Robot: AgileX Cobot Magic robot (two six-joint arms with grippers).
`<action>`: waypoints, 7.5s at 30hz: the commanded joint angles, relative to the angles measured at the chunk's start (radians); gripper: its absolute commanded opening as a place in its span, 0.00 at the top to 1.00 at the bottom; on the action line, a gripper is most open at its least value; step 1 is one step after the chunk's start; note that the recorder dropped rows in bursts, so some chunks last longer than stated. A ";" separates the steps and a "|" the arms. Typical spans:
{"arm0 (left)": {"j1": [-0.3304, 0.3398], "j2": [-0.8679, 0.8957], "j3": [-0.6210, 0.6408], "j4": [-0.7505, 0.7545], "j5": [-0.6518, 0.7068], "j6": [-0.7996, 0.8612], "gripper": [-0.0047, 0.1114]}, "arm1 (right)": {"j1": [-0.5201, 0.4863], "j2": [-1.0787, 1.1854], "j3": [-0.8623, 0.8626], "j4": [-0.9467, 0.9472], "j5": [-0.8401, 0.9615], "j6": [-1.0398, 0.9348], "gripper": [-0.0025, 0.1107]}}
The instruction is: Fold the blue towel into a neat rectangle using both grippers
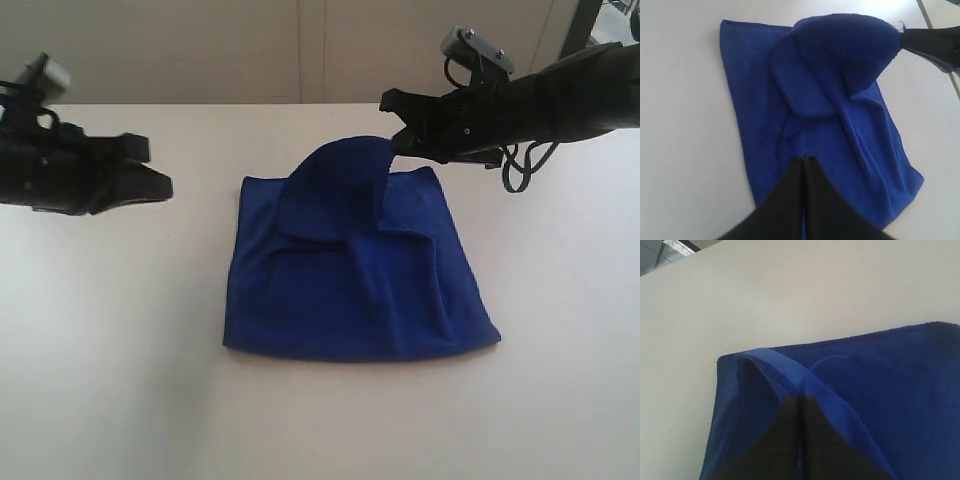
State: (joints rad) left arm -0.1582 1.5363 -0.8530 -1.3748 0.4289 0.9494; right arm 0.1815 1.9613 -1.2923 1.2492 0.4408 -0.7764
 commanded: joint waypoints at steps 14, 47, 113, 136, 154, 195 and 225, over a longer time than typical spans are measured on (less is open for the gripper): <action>-0.203 0.398 -0.218 -0.370 -0.043 0.240 0.64 | -0.002 -0.009 -0.003 -0.013 -0.001 -0.013 0.98; -0.203 0.548 -0.324 -0.370 0.037 0.044 0.57 | -0.002 -0.006 0.003 -0.013 0.001 -0.013 0.98; -0.203 0.581 -0.369 -0.370 0.041 0.070 0.58 | -0.002 -0.006 0.003 -0.075 0.016 -0.006 0.98; -0.203 0.602 -0.365 -0.370 0.037 0.056 0.96 | -0.002 -0.006 0.003 -0.077 0.016 -0.006 0.98; -0.048 0.357 -0.395 -0.019 0.547 -0.041 0.96 | -0.002 -0.225 0.003 -0.484 0.228 0.055 0.98; -0.273 -0.444 -0.217 0.609 0.625 -0.546 0.96 | -0.002 -1.234 0.386 -0.719 0.564 0.285 0.98; -0.273 -0.486 -0.120 0.662 0.406 -0.553 0.96 | -0.002 -1.258 0.458 -0.844 0.483 0.467 0.98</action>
State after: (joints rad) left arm -0.4258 1.0275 -0.9828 -0.7112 0.8697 0.3965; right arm 0.1815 0.6832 -0.8702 0.4116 1.0012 -0.3162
